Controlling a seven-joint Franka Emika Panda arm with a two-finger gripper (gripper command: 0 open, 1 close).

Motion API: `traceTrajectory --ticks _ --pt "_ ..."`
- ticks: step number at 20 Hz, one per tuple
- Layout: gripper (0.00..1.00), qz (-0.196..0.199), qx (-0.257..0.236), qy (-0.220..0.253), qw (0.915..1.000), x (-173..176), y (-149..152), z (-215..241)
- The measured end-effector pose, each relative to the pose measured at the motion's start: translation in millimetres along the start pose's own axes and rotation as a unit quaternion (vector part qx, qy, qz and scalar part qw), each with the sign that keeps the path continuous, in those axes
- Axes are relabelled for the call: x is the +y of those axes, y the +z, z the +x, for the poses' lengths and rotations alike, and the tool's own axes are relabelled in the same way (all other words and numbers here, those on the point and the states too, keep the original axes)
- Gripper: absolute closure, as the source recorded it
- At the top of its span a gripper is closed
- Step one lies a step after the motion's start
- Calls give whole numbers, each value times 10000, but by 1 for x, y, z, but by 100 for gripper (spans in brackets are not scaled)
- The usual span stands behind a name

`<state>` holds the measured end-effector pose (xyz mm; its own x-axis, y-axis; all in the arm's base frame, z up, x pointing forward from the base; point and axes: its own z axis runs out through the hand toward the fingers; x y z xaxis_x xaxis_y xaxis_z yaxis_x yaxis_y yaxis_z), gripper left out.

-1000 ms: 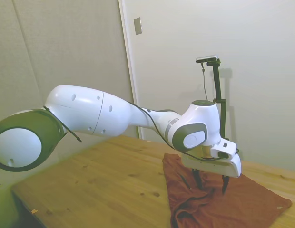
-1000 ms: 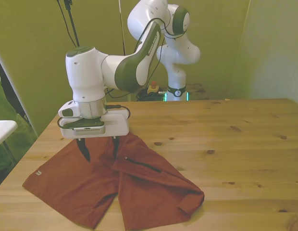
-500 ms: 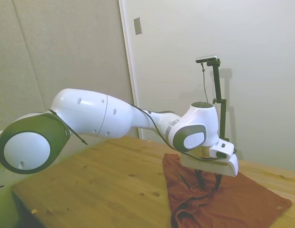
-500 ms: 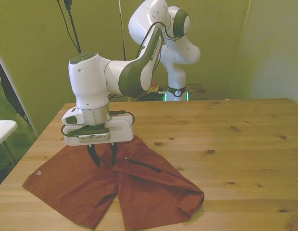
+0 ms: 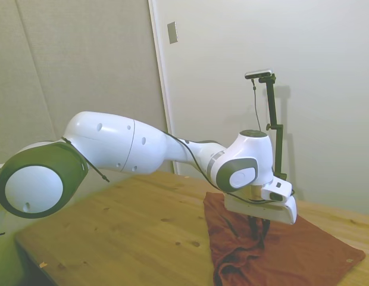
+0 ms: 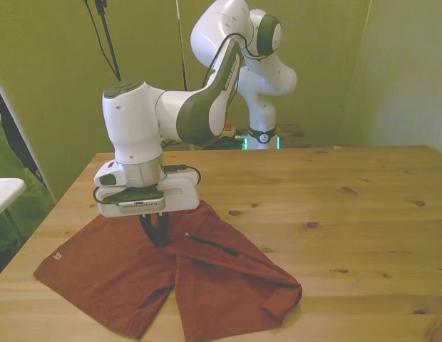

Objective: Unfold the shorts

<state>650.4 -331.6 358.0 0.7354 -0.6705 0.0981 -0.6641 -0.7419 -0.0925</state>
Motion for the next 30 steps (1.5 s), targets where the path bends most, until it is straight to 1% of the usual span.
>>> traceTrajectory --ticks 3,5,8,11,13,15,18,21,24,26,28,29,30 --pt "100 19 32 -45 10000 -6 -7 -3" --pt "100 37 58 -98 9999 -13 -19 -10" --pt "100 14 158 -251 9996 -22 -42 -33" --pt "100 -78 371 -576 9976 -40 -72 -68" --pt "100 -166 506 -814 9953 -60 -90 -98" --pt "100 -295 599 -1062 9921 -86 -99 -136" --pt "100 -519 648 -1459 9858 -122 -94 -203" --pt "100 -709 644 -1896 9772 -146 -74 -276" --pt "100 -796 601 -2203 9703 -150 -59 -339" --pt "100 -831 580 -2290 9681 -147 -57 -360" --pt "100 -850 575 -2347 9666 -146 -56 -372" --pt "0 -856 576 -2347 9666 -146 -56 -376" --pt "0 -854 581 -2340 9667 -148 -56 -377"
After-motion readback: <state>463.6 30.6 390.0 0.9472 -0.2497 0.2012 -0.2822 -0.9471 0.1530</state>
